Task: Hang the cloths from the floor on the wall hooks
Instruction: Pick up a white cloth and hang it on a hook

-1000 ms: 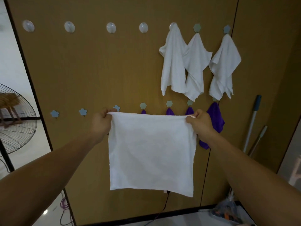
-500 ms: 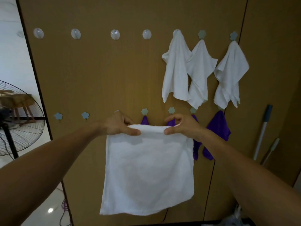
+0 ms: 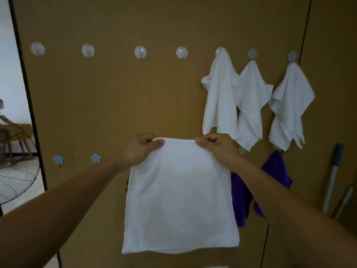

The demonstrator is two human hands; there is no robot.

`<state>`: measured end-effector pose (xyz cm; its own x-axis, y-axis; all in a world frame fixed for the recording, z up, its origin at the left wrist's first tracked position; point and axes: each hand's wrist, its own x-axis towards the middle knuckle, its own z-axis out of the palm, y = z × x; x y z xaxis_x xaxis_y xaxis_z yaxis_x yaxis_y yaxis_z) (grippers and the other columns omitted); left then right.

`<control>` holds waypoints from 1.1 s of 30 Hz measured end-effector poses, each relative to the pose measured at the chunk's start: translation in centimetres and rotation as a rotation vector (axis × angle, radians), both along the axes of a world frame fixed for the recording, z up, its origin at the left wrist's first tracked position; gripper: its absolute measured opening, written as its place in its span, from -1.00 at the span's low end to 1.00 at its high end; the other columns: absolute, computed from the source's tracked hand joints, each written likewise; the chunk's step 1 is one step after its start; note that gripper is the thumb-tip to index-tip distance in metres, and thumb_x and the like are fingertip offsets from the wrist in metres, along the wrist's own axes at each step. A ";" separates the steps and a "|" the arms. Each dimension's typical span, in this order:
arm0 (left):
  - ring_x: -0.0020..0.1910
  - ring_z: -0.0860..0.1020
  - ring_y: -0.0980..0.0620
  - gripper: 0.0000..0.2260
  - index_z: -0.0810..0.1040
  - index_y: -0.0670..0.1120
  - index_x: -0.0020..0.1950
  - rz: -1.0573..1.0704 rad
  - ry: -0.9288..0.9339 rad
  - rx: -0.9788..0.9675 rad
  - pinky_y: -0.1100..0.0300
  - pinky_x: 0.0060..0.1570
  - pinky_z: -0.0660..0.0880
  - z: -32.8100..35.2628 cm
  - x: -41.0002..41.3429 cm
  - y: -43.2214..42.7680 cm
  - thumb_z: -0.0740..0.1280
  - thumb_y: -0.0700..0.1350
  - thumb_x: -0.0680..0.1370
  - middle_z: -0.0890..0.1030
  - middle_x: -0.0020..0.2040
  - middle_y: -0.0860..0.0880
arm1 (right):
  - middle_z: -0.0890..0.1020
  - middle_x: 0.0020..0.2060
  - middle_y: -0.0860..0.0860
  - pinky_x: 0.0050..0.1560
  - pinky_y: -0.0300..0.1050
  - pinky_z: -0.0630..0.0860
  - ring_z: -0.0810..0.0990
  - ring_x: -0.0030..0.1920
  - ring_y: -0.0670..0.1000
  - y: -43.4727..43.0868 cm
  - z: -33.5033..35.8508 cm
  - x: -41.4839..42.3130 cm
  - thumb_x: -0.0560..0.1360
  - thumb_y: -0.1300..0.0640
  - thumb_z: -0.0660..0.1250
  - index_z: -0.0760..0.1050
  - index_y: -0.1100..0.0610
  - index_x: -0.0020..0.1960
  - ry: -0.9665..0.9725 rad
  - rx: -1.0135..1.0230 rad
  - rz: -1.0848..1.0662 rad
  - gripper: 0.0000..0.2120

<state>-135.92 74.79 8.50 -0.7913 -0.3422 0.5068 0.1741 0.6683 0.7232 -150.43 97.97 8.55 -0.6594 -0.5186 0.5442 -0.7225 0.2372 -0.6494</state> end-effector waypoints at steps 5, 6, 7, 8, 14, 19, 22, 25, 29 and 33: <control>-0.30 0.43 0.23 -0.80 0.40 0.06 -0.23 0.104 0.154 -0.164 0.30 -0.34 0.30 2.8 -4.6 -3.1 0.24 0.03 0.59 0.47 -0.25 0.15 | 0.59 -0.21 0.07 -0.14 -0.09 0.45 0.53 -0.21 -0.01 -5.3 3.2 -1.8 0.57 -0.16 0.21 0.49 0.15 -0.11 0.030 -0.096 -0.006 -0.64; -0.29 0.41 0.24 -0.82 0.37 0.07 -0.20 0.133 0.182 -0.188 0.32 -0.35 0.26 3.5 -5.3 -3.5 0.24 -0.02 0.60 0.45 -0.24 0.16 | 0.56 -0.22 0.04 -0.17 -0.13 0.42 0.51 -0.21 -0.03 -6.2 3.9 -2.2 0.58 -0.13 0.21 0.48 0.17 -0.11 0.036 -0.098 -0.015 -0.64; -0.28 0.40 0.25 -0.86 0.35 0.08 -0.16 0.144 0.203 -0.193 0.33 -0.36 0.26 4.3 -6.0 -3.8 0.23 -0.06 0.60 0.43 -0.22 0.17 | 0.54 -0.23 0.03 -0.20 -0.17 0.41 0.49 -0.22 -0.04 -6.9 4.7 -2.7 0.59 -0.11 0.21 0.48 0.21 -0.10 0.041 -0.097 -0.022 -0.63; -0.26 0.40 0.25 -0.89 0.35 0.08 -0.11 0.140 0.214 -0.188 0.32 -0.34 0.27 5.1 -6.6 -4.2 0.21 -0.08 0.60 0.42 -0.21 0.18 | 0.53 -0.24 0.03 -0.24 -0.22 0.41 0.49 -0.23 -0.05 -7.5 5.5 -3.0 0.58 -0.11 0.23 0.48 0.24 -0.11 0.044 -0.107 -0.021 -0.61; -0.33 0.48 0.22 -0.69 0.49 0.02 -0.25 0.053 0.275 -0.174 0.26 -0.35 0.34 10.7 -9.6 -5.4 0.26 0.25 0.38 0.54 -0.30 0.13 | 0.50 -0.45 -0.23 -0.40 -0.43 0.33 0.49 -0.42 -0.26 -9.6 10.6 -5.6 0.31 -0.27 0.48 0.44 0.04 -0.32 0.006 -0.110 0.090 -0.59; -0.40 0.53 0.35 -0.75 0.54 0.07 -0.32 -0.008 0.323 -0.137 0.49 -0.51 0.33 15.2 -13.6 -7.0 0.46 0.20 0.37 0.58 -0.39 0.27 | 0.62 -0.39 -0.11 -0.40 -0.34 0.48 0.62 -0.37 -0.17 -11.2 15.7 -10.2 0.32 -0.17 0.52 0.59 0.08 -0.28 0.036 -0.263 0.060 -0.67; -0.41 0.52 0.32 -0.77 0.57 0.02 -0.30 0.027 0.454 -0.098 0.46 -0.45 0.37 18.3 -16.5 -7.7 0.41 0.13 0.46 0.58 -0.39 0.22 | 0.58 -0.48 -0.16 -0.40 -0.27 0.44 0.58 -0.43 -0.16 -13.1 18.7 -12.9 0.38 -0.09 0.49 0.52 0.03 -0.42 0.038 -0.378 0.058 -0.69; -0.32 0.53 0.23 -0.76 0.54 0.02 -0.28 0.169 0.513 -0.156 0.28 -0.33 0.45 21.8 -19.6 -8.2 0.35 0.13 0.50 0.58 -0.33 0.14 | 0.51 -0.53 -0.18 -0.36 -0.16 0.42 0.51 -0.44 -0.14 -15.2 22.2 -15.5 0.39 -0.08 0.44 0.43 0.01 -0.46 0.111 -0.439 -0.029 -0.66; -0.31 0.49 0.22 -0.78 0.53 0.02 -0.25 0.289 0.617 -0.291 0.25 -0.35 0.35 26.6 -22.9 -9.2 0.31 0.10 0.53 0.55 -0.31 0.13 | 0.65 -0.31 -0.04 -0.15 -0.02 0.59 0.65 -0.24 0.03 -17.3 26.9 -18.3 0.37 -0.09 0.41 0.57 0.08 -0.27 0.170 -0.533 -0.108 -0.76; -0.27 0.47 0.02 -0.75 0.53 -0.07 -0.18 0.459 0.607 -0.463 0.19 -0.28 0.29 30.0 -25.4 -9.9 0.26 0.08 0.55 0.53 -0.27 0.01 | 0.61 -0.34 -0.07 -0.20 -0.08 0.56 0.63 -0.26 0.03 -18.8 30.3 -20.5 0.36 -0.08 0.40 0.52 0.08 -0.32 0.188 -0.539 -0.165 -0.76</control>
<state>-161.31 64.88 38.54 -0.1769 -0.2169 0.9600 0.0824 0.9687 0.2340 -170.91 79.17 38.84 -0.5749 -0.0356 0.8174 -0.8182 0.0287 -0.5742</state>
